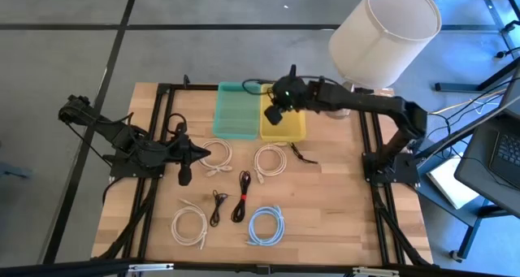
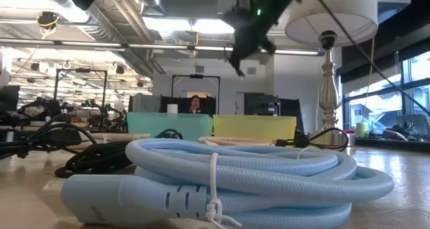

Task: Pick & Place USB Port
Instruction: Put the bottom right black charger cable into the yellow bin, then put the top right black charger cable into the yellow bin

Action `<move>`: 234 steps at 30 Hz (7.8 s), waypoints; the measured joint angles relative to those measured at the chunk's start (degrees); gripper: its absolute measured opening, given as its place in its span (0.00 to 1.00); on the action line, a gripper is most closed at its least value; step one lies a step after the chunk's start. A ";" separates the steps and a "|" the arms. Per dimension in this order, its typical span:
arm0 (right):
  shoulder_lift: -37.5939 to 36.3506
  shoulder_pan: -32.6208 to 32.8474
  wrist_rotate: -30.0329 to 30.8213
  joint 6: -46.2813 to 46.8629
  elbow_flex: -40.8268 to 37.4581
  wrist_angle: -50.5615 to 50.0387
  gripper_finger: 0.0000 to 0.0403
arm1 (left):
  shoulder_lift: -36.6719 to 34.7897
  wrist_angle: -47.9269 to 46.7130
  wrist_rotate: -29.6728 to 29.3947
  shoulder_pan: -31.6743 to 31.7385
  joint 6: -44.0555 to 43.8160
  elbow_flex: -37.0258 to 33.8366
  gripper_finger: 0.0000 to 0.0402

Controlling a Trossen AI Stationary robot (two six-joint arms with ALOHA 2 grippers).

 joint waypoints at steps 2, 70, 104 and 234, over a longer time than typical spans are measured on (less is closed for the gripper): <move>1.81 -2.26 -1.62 0.81 0.00 -0.49 0.01 | 0.00 -0.01 -0.12 -0.02 -0.02 0.00 0.01; -8.57 19.95 -3.90 11.85 2.75 -38.88 0.39 | 0.00 -1.52 -1.06 -0.02 0.45 0.00 0.01; -4.75 24.83 -3.40 22.18 -32.67 -9.25 0.39 | -0.02 -2.15 -1.47 -0.02 -1.40 -0.02 0.01; -3.01 -6.61 -13.24 11.49 -27.01 14.03 0.28 | 0.00 -0.99 0.28 -0.02 0.30 -0.02 0.01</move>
